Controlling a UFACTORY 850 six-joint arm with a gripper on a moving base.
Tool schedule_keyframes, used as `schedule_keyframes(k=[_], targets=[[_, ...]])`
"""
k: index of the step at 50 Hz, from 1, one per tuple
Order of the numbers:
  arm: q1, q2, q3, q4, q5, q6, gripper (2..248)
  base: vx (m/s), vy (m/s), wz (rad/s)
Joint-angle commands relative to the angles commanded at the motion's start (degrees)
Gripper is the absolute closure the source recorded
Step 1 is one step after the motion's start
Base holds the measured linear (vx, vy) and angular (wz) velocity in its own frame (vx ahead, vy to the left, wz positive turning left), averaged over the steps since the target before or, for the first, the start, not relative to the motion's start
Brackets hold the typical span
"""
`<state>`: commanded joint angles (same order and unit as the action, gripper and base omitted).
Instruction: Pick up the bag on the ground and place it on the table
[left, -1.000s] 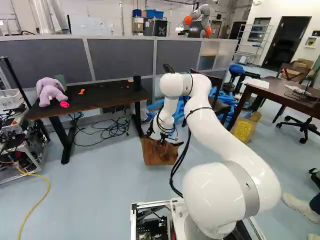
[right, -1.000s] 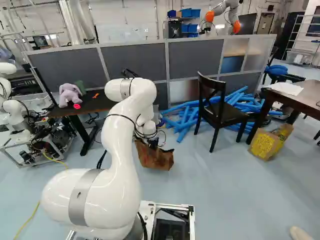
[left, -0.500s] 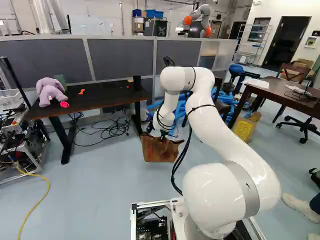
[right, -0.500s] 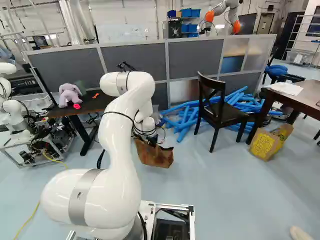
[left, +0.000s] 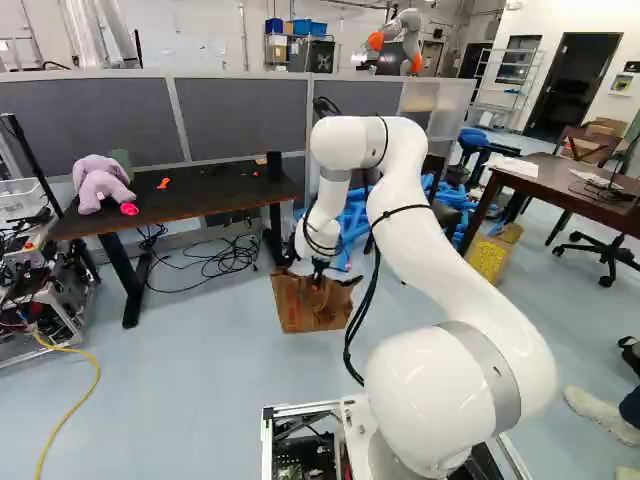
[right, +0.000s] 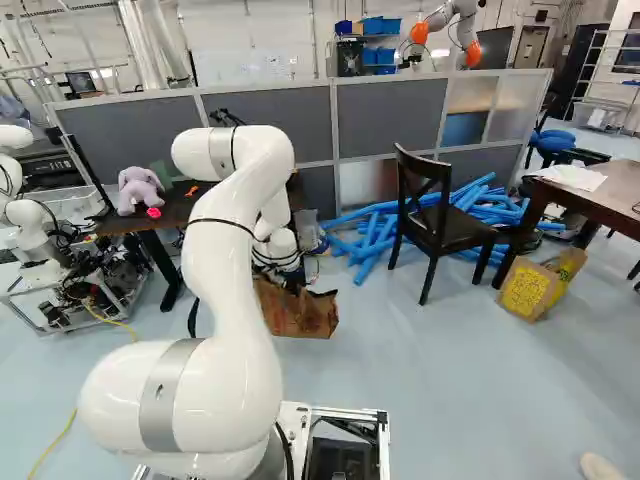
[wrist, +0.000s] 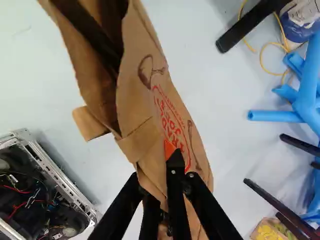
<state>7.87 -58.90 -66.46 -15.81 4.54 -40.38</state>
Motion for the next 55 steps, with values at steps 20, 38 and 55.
schedule_keyframes(k=[20,38,55], targets=[[2.92,6.07,6.98,1.38,-2.0,0.0,229,0.0,0.0,0.0],[5.02,11.82,13.5,3.4,-3.19,0.0,229,0.0,0.0,0.0],[6.73,17.51,19.66,7.09,-3.24,0.0,229,0.0,0.0,0.0]])
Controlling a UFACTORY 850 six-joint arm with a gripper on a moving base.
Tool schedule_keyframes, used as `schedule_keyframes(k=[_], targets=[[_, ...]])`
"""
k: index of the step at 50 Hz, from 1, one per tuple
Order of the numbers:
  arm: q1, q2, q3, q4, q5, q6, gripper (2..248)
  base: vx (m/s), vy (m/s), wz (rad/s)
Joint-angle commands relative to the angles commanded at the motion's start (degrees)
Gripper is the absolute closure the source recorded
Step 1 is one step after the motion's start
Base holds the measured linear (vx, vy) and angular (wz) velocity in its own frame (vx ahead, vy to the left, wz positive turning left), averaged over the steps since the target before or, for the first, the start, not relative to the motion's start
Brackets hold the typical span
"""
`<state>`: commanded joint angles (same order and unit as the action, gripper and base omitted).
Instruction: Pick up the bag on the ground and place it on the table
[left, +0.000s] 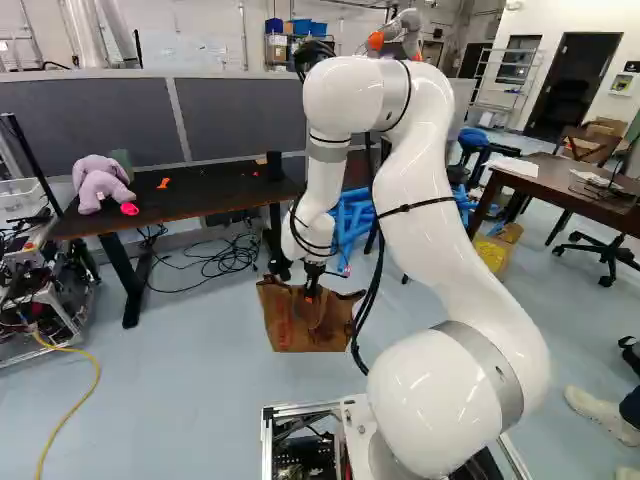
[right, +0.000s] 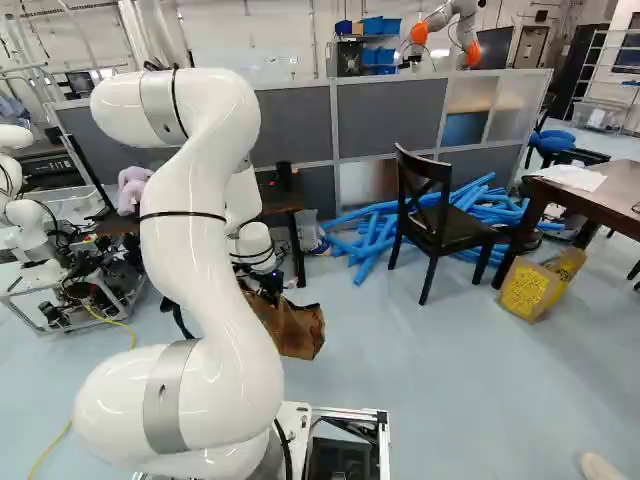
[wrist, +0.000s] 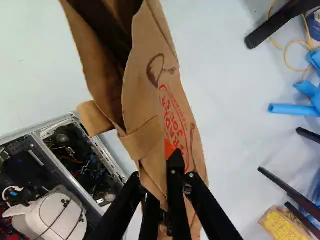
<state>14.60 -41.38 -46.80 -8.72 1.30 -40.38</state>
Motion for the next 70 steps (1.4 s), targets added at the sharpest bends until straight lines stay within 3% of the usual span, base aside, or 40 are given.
schedule_keyframes(k=[15,31,70], targets=[[1.34,5.33,5.48,3.89,-0.19,0.0,229,0.0,0.0,0.0],[0.41,11.45,11.45,8.13,-1.02,0.0,229,0.0,0.0,0.0],[1.18,25.32,20.49,16.39,-3.67,0.0,229,0.0,0.0,0.0]])
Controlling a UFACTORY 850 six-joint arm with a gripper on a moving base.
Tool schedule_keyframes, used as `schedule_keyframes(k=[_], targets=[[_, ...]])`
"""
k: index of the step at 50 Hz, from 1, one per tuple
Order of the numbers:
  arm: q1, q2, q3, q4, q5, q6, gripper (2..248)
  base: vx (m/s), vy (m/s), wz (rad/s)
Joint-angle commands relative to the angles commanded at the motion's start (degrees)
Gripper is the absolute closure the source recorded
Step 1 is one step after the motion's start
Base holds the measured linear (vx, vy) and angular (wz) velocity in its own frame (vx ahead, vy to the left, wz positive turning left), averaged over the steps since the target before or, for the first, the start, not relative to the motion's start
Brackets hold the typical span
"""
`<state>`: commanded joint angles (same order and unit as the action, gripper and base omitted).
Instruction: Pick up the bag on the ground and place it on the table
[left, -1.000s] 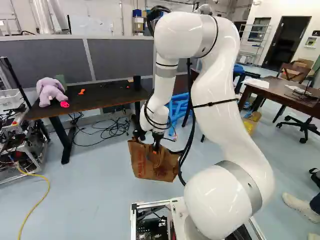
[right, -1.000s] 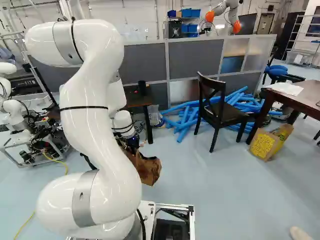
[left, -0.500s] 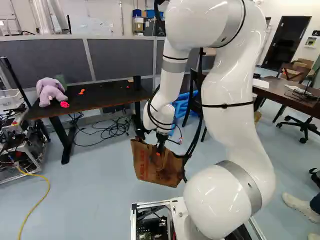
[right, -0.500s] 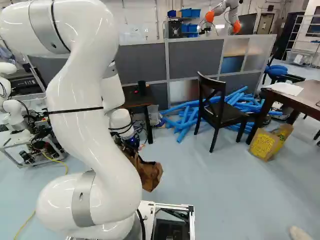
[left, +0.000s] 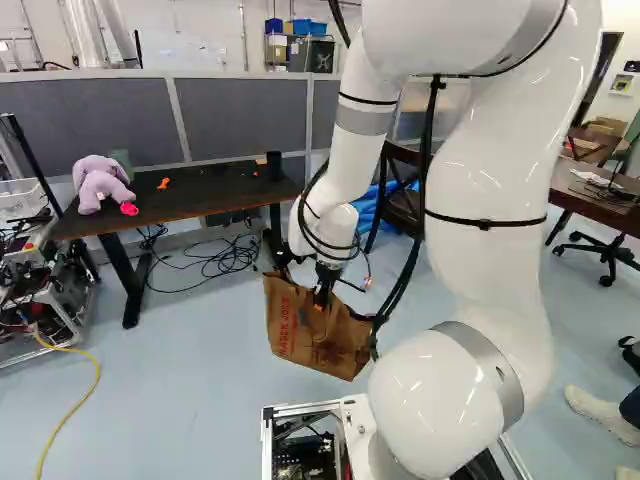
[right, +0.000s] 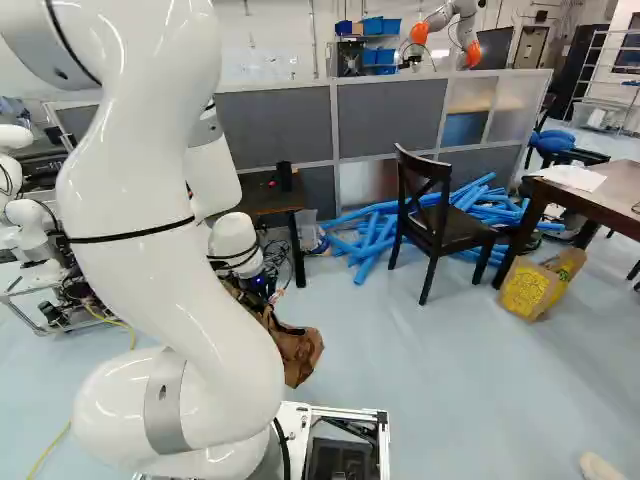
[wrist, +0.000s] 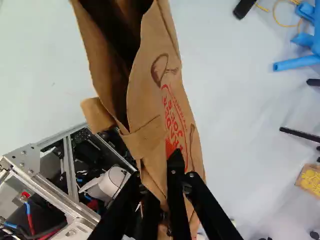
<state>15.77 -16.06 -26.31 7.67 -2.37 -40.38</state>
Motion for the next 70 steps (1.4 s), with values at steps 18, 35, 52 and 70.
schedule_keyframes(k=[18,35,52,70], targets=[[0.49,7.37,4.23,3.83,-1.25,0.0,229,0.0,0.0,0.0],[-2.9,12.05,4.91,6.07,-6.53,0.0,229,0.0,0.0,0.0],[-6.81,15.76,4.2,7.78,-13.64,0.0,229,0.0,0.0,0.0],[-7.3,22.29,5.9,9.19,-21.45,0.0,229,0.0,0.0,0.0]])
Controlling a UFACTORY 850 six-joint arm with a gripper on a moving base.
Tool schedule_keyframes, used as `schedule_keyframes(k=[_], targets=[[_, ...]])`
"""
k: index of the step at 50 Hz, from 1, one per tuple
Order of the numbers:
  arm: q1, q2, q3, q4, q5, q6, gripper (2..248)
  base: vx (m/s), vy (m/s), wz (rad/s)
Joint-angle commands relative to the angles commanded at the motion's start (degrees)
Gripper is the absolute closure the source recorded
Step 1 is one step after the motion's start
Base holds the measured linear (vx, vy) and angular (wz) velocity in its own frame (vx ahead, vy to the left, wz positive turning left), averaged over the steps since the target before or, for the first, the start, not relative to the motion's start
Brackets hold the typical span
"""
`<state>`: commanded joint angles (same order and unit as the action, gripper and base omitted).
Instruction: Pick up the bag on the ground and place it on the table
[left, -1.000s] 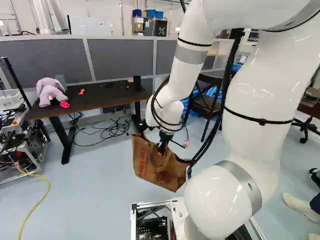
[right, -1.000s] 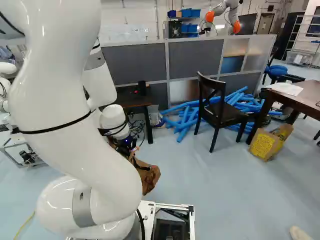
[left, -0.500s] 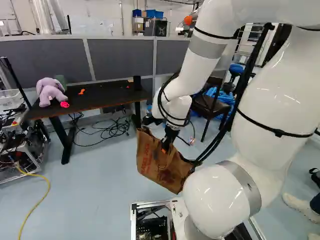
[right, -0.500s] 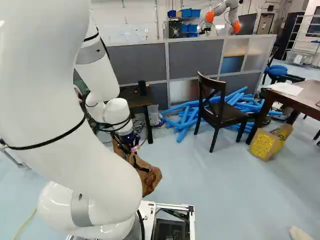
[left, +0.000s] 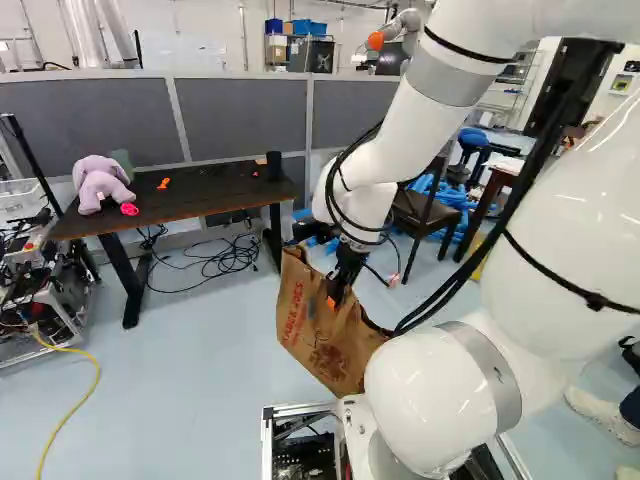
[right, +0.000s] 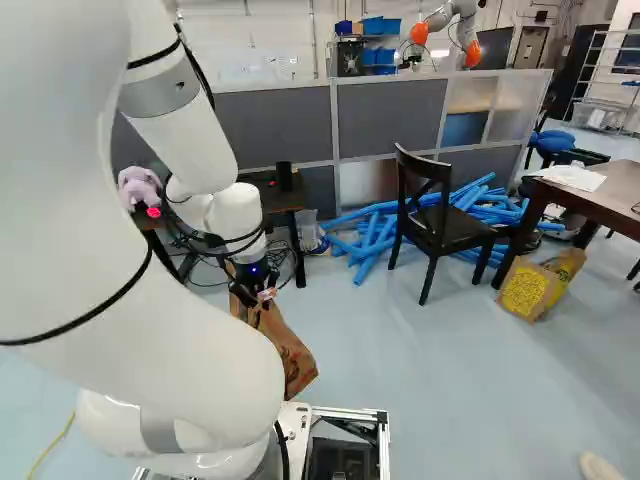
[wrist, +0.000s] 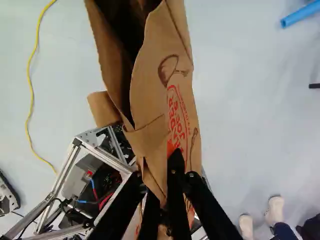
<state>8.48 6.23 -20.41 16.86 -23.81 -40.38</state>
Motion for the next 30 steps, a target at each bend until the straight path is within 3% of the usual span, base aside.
schedule_keyframes(k=[30], targets=[[-5.8,5.56,-2.59,0.2,-7.39,0.0,229,0.0,0.0,0.0]])
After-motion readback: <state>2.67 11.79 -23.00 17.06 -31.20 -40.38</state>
